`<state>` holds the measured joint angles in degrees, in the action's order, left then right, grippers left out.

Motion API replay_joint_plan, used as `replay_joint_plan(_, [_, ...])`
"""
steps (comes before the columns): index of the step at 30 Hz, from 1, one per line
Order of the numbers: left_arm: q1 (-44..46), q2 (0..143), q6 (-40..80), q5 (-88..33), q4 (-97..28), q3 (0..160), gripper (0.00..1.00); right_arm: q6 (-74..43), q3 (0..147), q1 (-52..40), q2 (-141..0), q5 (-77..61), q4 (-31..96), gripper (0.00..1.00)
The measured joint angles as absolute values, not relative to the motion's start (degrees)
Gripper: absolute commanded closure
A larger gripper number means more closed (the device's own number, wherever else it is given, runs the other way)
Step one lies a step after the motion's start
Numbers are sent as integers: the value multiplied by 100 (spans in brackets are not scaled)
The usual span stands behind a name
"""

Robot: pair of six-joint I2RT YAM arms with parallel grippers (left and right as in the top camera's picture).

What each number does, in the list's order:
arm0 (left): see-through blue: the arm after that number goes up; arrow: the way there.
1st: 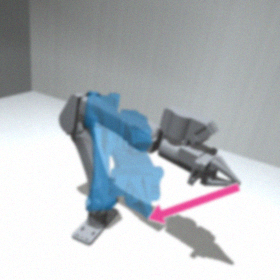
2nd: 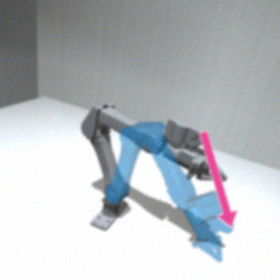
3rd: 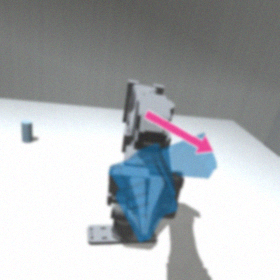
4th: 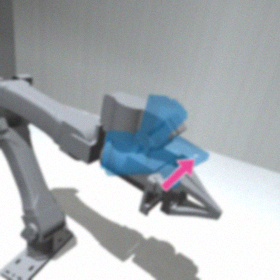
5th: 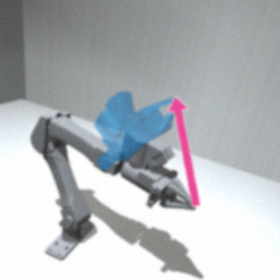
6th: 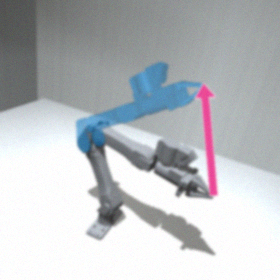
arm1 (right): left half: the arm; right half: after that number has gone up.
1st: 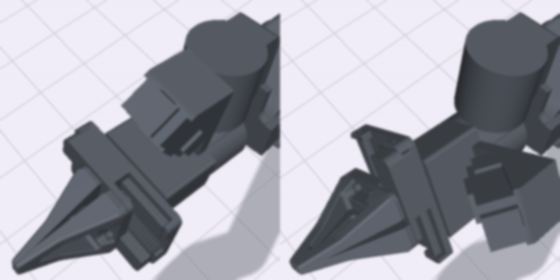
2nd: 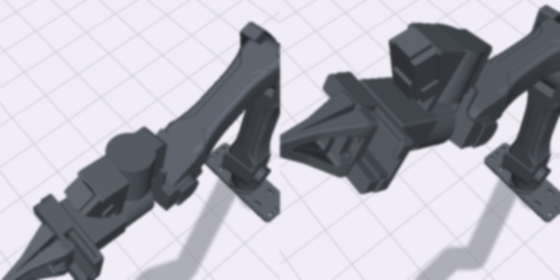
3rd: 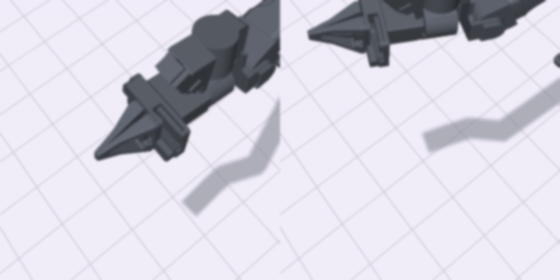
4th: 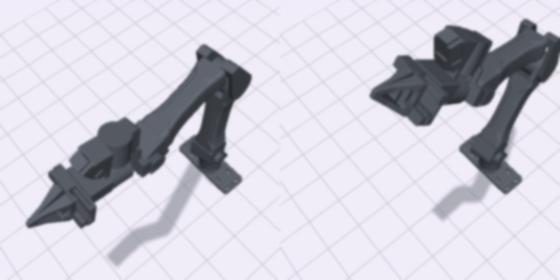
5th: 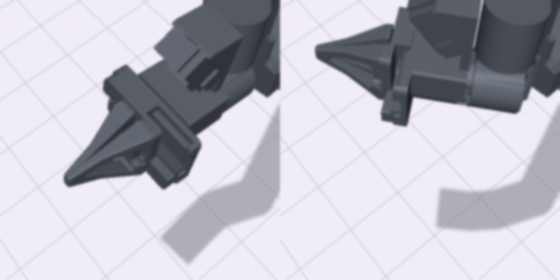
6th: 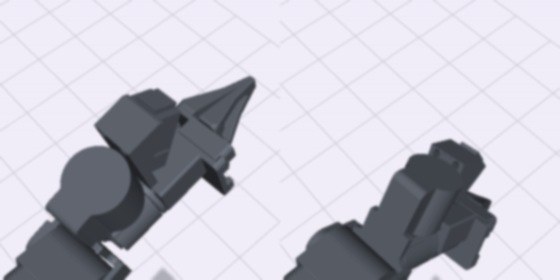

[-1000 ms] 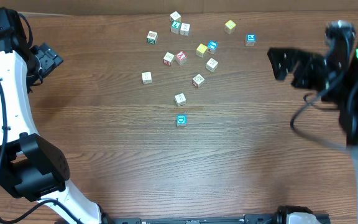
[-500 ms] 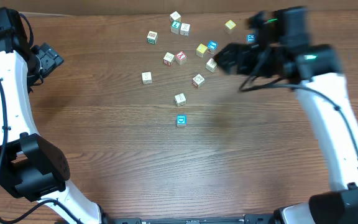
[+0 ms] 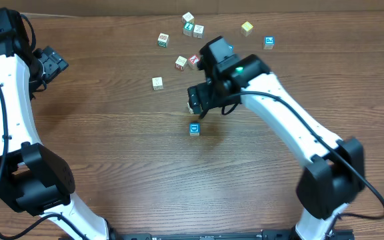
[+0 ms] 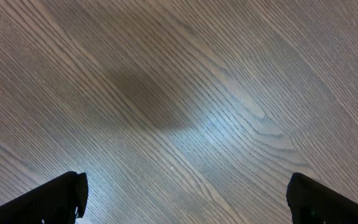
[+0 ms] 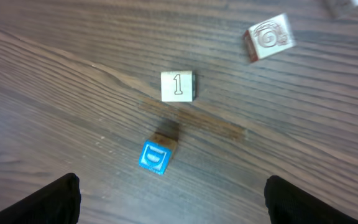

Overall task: Form a tower
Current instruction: 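Move the right gripper over the '1' block and grasp it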

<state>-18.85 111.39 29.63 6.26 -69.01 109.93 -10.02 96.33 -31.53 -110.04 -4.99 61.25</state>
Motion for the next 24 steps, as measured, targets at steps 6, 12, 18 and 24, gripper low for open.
replay_joint_plan(6, [-1885, 11139, 2963, 626, -6901, 10993, 1, -1009, 9633, -3299, -11559, -401, 5664, 15])
replay_joint_plan(12, [-1885, 11139, 2963, 626, -6901, 10993, 0, -1059, 9633, -3581, -12066, -62, 5183, 28])
replay_joint_plan(18, [-1885, 11139, 2963, 626, -6901, 10993, 0, -1083, 9633, -3778, -12180, 156, 4777, 34])
replay_joint_plan(24, [-1885, 11139, 2963, 626, -6901, 10993, 0, -1243, 9633, -3795, -12180, 545, 4619, 33])
